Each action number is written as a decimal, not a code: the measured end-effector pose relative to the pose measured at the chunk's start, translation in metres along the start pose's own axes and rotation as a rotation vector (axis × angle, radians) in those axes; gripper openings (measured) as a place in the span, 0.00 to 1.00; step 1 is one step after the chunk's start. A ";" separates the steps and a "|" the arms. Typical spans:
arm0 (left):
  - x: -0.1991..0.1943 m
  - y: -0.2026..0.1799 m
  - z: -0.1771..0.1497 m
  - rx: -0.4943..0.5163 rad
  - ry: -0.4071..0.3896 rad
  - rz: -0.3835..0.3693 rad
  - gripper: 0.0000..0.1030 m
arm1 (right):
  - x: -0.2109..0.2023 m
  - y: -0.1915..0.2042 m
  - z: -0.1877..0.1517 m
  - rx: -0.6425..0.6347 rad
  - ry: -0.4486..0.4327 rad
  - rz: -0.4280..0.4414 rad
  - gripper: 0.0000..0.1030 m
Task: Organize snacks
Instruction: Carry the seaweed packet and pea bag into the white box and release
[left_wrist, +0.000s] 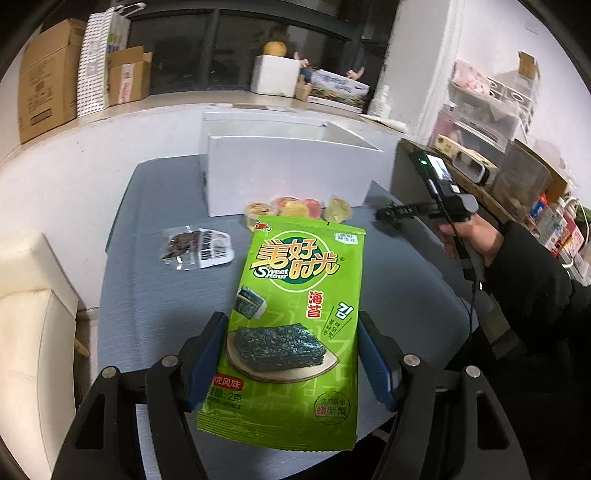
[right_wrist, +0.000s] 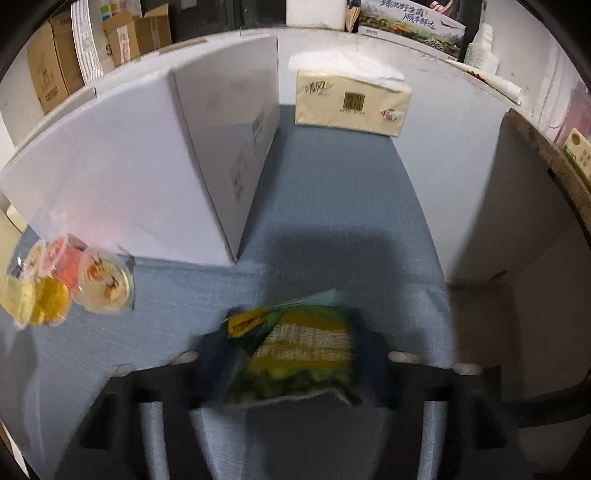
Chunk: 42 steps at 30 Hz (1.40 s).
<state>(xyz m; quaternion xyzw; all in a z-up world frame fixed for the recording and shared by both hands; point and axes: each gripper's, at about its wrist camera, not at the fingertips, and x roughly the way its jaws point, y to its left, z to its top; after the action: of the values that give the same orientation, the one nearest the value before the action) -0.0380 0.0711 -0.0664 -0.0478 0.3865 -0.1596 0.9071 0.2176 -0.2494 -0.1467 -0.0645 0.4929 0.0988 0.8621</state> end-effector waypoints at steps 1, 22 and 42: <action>0.001 0.000 0.001 -0.002 -0.002 0.002 0.71 | -0.001 0.000 -0.001 0.000 -0.002 0.009 0.56; 0.060 -0.026 0.203 0.069 -0.239 0.073 0.71 | -0.168 0.055 0.066 -0.084 -0.413 0.221 0.55; 0.169 0.029 0.247 -0.023 -0.066 0.206 1.00 | -0.082 0.057 0.128 -0.040 -0.315 0.326 1.00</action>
<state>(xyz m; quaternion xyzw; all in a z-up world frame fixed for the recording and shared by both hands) 0.2562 0.0340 -0.0158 -0.0233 0.3610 -0.0595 0.9304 0.2705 -0.1760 -0.0122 0.0150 0.3541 0.2553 0.8996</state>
